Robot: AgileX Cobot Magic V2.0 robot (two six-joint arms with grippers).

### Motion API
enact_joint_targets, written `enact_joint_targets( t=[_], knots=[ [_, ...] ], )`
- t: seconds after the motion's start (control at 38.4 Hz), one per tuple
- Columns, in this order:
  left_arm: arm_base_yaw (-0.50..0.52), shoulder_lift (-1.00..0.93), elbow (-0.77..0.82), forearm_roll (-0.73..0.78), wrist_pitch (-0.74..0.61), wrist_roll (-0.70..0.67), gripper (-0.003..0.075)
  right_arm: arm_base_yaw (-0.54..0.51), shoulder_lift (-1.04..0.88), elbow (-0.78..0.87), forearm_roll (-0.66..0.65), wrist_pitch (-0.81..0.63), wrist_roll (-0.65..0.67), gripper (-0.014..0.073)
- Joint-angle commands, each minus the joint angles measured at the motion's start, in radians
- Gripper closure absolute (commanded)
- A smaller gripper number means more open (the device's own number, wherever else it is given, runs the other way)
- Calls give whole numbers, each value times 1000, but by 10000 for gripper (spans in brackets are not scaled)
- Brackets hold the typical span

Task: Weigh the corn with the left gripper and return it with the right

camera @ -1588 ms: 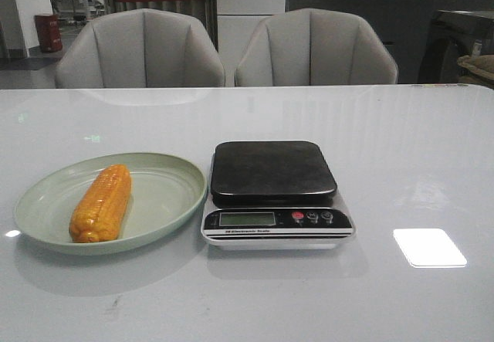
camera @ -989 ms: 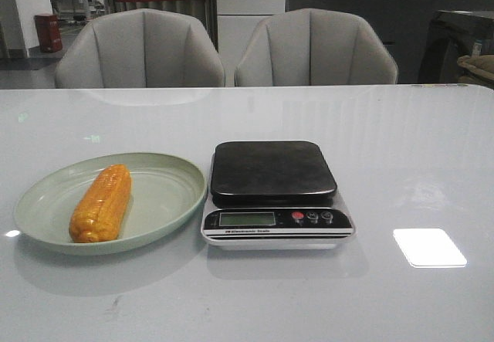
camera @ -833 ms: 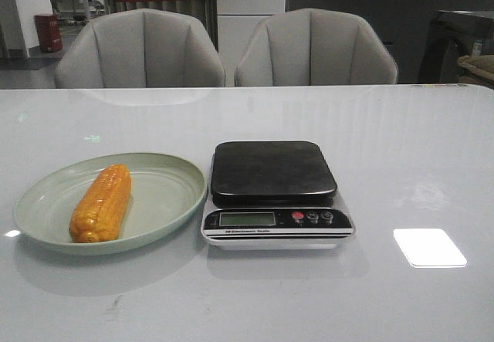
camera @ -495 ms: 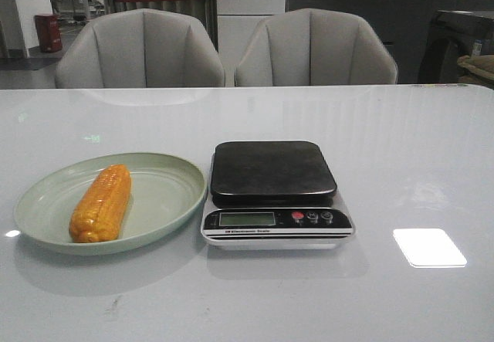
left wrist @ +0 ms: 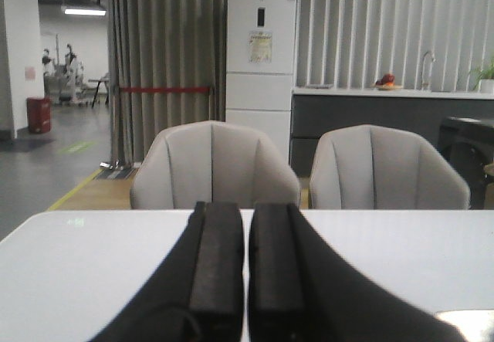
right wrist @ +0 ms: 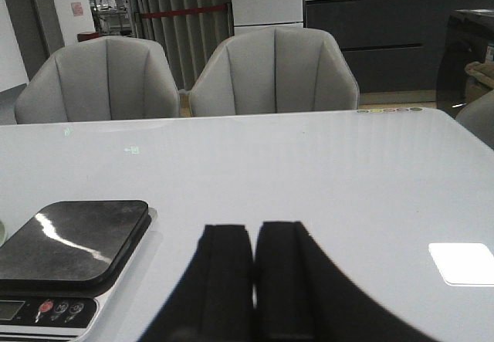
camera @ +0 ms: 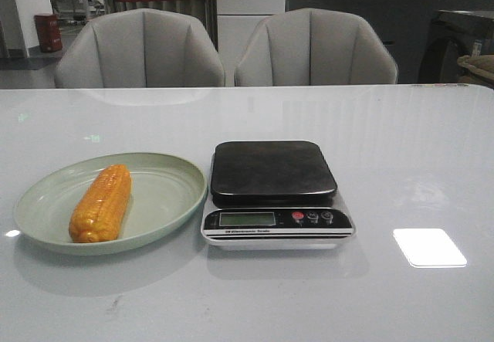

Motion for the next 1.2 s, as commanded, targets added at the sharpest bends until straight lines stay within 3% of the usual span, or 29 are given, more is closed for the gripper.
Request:
enact_joint_targets(
  t=[0.0, 0.16, 0.6, 0.7, 0.88, 1.17],
  knots=[
    [-7, 94, -117, -10, 69, -8, 577, -5, -19, 10, -12, -85, -8, 428],
    [-7, 193, -168, -49, 194, -8, 577, -5, -19, 10, -12, -85, -8, 428],
    [-7, 288, -177, -49, 243, -8, 560, -5, -19, 10, -12, -85, -8, 428],
    [-7, 311, -189, -49, 253, -1, 475, -5, -19, 10, -12, -85, -8, 428],
    [-7, 369, -237, -51, 283, 3, 230, -5, -19, 10, -12, -85, -8, 428],
    [-112, 606, -410, -70, 434, 20, 206, -5, -19, 10, -12, -85, -8, 428]
  ],
)
